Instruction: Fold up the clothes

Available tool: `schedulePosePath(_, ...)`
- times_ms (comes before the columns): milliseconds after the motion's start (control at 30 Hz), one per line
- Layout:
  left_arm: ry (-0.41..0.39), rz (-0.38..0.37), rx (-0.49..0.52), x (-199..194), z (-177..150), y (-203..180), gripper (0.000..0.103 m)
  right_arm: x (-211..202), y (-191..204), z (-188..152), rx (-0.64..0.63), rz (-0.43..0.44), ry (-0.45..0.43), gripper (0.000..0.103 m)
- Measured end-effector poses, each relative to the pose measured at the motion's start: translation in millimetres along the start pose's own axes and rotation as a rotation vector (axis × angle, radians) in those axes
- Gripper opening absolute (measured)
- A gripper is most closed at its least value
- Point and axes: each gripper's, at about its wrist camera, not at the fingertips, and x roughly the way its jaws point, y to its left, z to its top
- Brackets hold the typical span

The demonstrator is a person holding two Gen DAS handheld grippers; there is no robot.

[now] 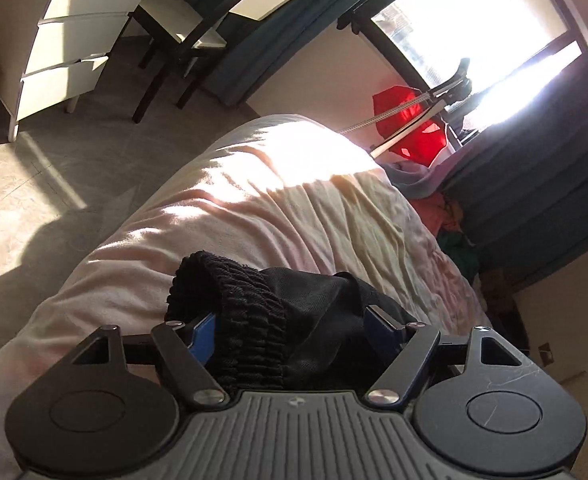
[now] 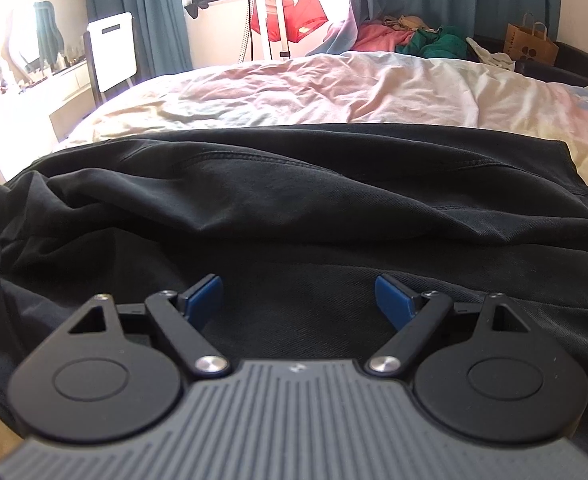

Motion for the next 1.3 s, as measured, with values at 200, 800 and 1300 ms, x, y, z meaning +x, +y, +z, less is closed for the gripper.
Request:
schedulePosePath(200,0.107,-0.114,-0.065,17.4,4.6,-6.2,0.079,-0.6,4.8,-2.0,-0.026,-0.019,0.001,0.085)
schedulePosePath(800,0.088,0.392,0.381,119.8,81.4,-100.9,0.009,11.5,6.1,-2.4,-0.004,-0.007,0.015,0.085)
schedulePosePath(1300,0.045,0.227,0.472,1.1,37.0,-68.5,0.088,6.6,-19.0,-1.3,0.124,0.022,-0.009,0.085)
